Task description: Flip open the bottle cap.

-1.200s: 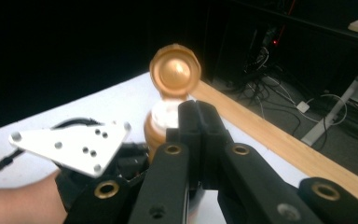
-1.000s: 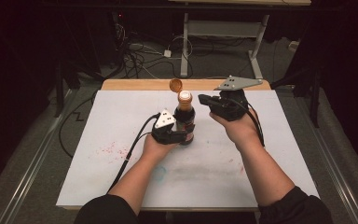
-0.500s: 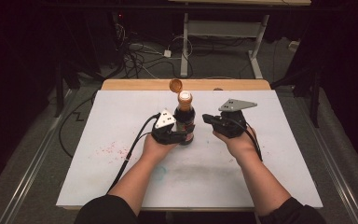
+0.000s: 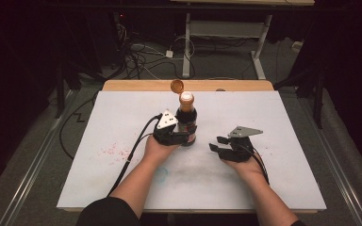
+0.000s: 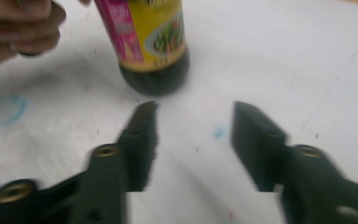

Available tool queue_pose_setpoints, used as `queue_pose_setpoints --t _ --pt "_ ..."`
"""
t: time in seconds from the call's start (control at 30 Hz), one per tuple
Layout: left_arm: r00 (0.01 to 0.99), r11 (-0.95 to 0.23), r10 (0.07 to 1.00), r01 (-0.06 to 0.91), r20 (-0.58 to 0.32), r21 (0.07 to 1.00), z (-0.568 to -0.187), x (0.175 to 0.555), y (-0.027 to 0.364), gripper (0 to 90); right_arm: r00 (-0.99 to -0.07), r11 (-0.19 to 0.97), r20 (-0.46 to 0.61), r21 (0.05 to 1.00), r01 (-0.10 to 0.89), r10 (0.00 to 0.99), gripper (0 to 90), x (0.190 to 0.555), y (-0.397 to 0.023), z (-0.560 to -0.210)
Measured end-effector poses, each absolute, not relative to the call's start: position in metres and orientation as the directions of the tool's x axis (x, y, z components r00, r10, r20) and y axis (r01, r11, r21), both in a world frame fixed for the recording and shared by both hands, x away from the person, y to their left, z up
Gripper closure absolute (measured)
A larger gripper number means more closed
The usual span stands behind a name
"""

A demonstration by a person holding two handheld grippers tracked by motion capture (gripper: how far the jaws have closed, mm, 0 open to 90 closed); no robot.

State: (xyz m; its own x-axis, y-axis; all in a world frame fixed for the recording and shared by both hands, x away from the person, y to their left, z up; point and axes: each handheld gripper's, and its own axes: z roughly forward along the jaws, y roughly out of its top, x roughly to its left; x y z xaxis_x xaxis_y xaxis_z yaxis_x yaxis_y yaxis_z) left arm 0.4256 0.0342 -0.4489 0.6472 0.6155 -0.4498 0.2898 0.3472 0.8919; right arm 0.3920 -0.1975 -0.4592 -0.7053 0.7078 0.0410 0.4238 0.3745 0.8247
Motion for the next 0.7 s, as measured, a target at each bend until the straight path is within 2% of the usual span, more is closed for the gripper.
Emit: queue_pose_setpoints --t 0.23,0.37,0.5,0.7 --pt "0.643 0.338 0.623 0.292 -0.446 0.895 -0.448 0.425 0.035 27.7 -0.658 0.38 0.028 0.798 0.468 0.752 0.3 0.38 -0.215 -0.472" --pt "0.637 0.334 0.624 0.305 -0.452 0.892 -0.448 0.425 0.037 27.0 -0.613 0.366 0.023 0.785 0.5 0.789 0.4 0.374 -0.225 -0.475" --pt "0.606 0.297 0.637 0.375 -0.475 0.878 -0.451 0.427 0.044 14.9 -0.607 0.347 0.035 0.793 0.5 0.794 0.4 0.368 -0.233 -0.479" --pt "0.584 0.27 0.659 0.405 -0.474 0.874 -0.459 0.417 0.059 5.0 -0.616 0.339 0.032 0.812 0.475 0.787 0.3 0.364 -0.236 -0.479"
